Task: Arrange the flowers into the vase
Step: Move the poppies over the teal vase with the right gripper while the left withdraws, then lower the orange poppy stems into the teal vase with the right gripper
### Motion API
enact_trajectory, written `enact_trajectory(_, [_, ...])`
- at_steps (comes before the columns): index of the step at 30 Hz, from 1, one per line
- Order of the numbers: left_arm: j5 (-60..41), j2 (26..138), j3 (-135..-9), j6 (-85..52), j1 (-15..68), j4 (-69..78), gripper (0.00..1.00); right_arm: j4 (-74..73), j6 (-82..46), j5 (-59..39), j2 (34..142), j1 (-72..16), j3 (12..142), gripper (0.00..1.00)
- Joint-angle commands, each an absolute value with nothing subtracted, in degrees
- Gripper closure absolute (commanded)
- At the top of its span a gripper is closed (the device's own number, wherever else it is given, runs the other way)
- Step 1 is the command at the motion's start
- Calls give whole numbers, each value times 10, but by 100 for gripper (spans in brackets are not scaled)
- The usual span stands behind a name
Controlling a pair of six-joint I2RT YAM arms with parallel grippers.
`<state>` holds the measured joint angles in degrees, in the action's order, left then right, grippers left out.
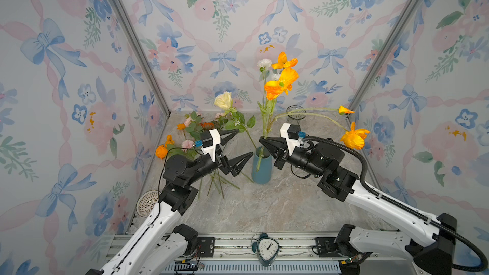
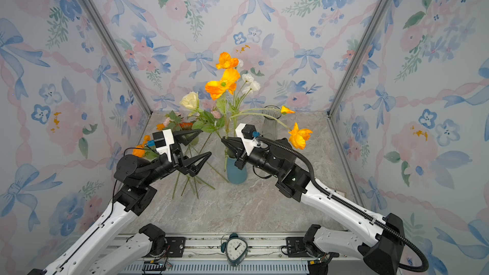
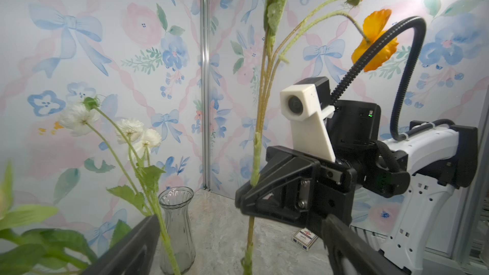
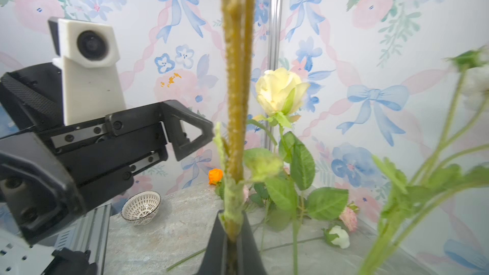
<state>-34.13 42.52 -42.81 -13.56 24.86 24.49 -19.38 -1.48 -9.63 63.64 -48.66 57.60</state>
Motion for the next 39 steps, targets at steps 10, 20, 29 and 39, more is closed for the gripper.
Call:
enact_trajectory(10, [-276, 373, -382, -41, 201, 88, 2, -289, -35, 84, 649, -434, 545, 100])
enact_trajectory(20, [-270, 418, -396, -35, 190, 54, 2, -341, -73, 85, 715, -435, 519, 100])
enact_trajectory(29, [-289, 431, -407, -43, 183, 54, 2, -379, -43, 108, 741, -469, 477, 97])
enact_trajectory(39, [-317, 446, -410, -47, 176, 54, 2, -403, -47, 127, 766, -499, 446, 73])
